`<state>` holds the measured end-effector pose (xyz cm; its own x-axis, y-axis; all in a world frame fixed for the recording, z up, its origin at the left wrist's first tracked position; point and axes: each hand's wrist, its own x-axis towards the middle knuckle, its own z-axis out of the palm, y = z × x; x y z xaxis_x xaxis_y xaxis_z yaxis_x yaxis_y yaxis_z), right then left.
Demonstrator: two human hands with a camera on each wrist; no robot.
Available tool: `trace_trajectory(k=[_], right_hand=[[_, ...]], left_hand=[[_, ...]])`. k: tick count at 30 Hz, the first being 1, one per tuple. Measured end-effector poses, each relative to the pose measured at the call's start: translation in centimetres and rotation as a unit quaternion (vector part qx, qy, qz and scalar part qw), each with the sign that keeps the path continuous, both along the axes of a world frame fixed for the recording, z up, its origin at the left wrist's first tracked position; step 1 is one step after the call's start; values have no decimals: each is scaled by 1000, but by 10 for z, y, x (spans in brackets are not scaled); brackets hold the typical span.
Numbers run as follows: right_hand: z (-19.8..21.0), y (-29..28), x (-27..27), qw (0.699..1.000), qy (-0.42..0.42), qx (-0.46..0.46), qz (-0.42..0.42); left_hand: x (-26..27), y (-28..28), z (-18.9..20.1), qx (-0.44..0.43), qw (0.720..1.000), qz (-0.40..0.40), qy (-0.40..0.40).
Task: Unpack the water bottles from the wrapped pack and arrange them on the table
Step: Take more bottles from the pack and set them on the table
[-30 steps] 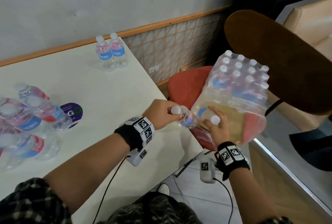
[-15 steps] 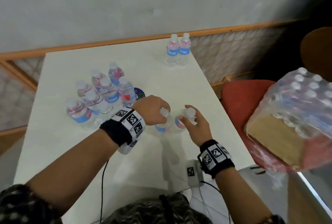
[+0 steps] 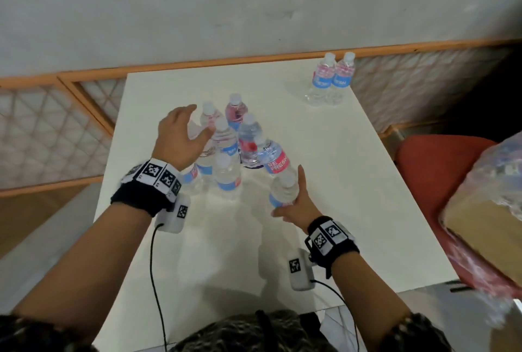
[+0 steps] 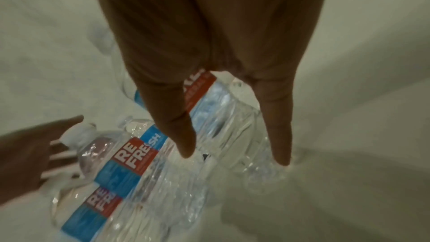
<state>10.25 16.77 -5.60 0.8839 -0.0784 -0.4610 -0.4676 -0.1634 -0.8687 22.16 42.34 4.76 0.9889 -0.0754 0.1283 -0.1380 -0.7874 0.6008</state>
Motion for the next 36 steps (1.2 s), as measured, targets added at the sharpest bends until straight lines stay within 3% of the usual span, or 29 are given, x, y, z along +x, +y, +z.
trace_trajectory(k=[5, 10, 14, 16, 19, 23, 25, 27, 30, 33, 36], right_hand=[[-11, 19, 28, 1000, 9, 8, 23], [-17, 18, 35, 982, 39, -149, 109], [-7, 7, 41, 941, -44, -322, 94], [-12, 7, 56, 907, -102, -376, 162], [-25, 2, 75, 866, -82, -422, 256], [-29, 1, 76, 848, -105, -454, 254], [-28, -1, 69, 870, -108, -424, 226], [-26, -5, 58, 913, -101, -359, 167], [-27, -8, 37, 973, -119, -195, 22], [-33, 3, 17, 988, -123, -68, -63], [-44, 15, 9, 986, -96, -124, -57]], left_hand=[[5, 18, -24, -44, 992, 24, 112], [7, 19, -27, -63, 991, 31, 113], [1, 19, -29, -29, 996, 49, 69], [-2, 16, -30, -22, 997, 60, 49], [-3, 12, -29, -15, 996, 75, 39], [-4, 11, -28, -11, 995, 86, 41], [-5, 11, -28, -11, 996, 86, 38], [-5, 11, -29, -13, 996, 85, 36], [-5, 11, -30, -11, 996, 85, 36], [-4, 10, -30, -8, 995, 87, 37], [-4, 11, -31, -7, 996, 86, 35]])
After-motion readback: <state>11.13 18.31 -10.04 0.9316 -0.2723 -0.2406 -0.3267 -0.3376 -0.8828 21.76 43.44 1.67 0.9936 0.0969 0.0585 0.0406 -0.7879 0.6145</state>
